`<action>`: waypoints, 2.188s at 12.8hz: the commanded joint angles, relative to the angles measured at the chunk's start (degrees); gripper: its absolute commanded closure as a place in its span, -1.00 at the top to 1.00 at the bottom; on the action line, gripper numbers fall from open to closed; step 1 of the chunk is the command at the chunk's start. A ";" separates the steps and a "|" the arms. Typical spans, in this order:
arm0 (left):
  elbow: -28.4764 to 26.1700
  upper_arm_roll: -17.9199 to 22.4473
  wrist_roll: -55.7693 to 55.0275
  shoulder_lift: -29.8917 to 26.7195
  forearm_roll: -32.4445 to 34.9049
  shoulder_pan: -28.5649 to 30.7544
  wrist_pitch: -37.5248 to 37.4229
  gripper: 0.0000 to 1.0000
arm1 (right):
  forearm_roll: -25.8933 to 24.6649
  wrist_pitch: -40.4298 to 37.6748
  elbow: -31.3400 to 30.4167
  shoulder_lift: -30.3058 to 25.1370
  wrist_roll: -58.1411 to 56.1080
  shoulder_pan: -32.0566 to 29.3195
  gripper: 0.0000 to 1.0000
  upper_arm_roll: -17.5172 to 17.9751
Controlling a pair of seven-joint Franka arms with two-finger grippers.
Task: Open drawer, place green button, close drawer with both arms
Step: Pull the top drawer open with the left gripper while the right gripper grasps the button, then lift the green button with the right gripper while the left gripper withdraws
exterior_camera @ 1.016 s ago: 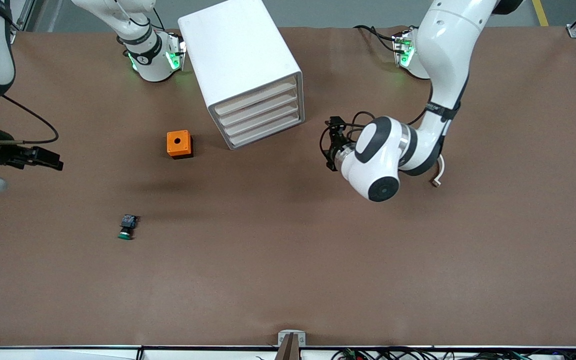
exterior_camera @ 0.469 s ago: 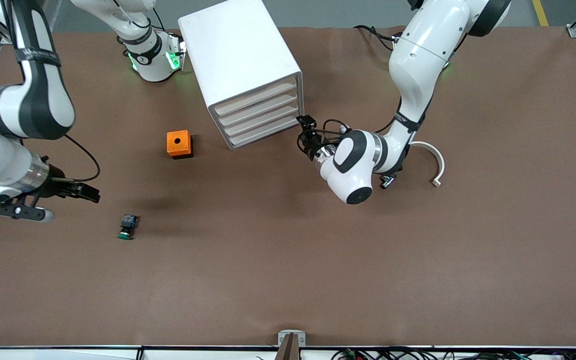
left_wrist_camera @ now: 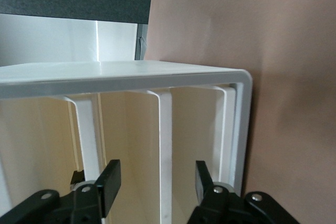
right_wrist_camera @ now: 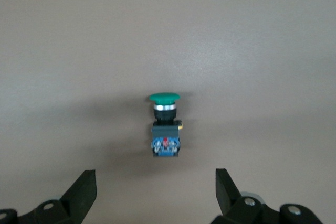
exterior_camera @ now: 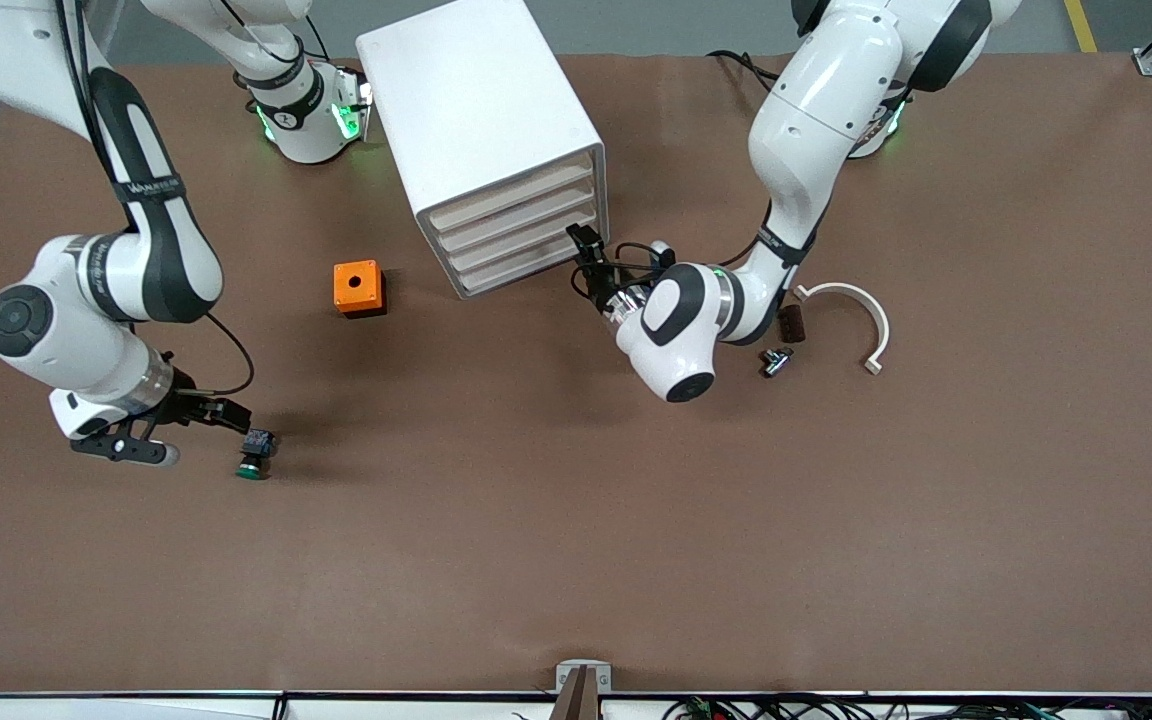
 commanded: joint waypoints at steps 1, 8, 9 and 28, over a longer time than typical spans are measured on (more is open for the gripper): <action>2.88 0.23 -1.74 2.69 -1.63 -2.13 -0.05 0.16 | 0.60 5.56 0.18 4.77 0.59 -0.15 1.00 -0.05; 2.98 0.32 -1.57 3.22 -3.66 -3.02 2.33 -1.00 | 0.60 12.08 0.62 11.99 0.59 -1.20 1.00 -0.05; 3.41 0.75 -1.48 2.96 -3.48 -2.67 2.33 -1.00 | 0.60 12.08 0.62 12.26 0.59 -1.20 0.83 -0.05; 10.80 2.95 9.24 2.52 -2.95 14.46 1.72 0.01 | 2.52 -13.13 4.49 -4.60 29.72 11.25 -1.00 0.56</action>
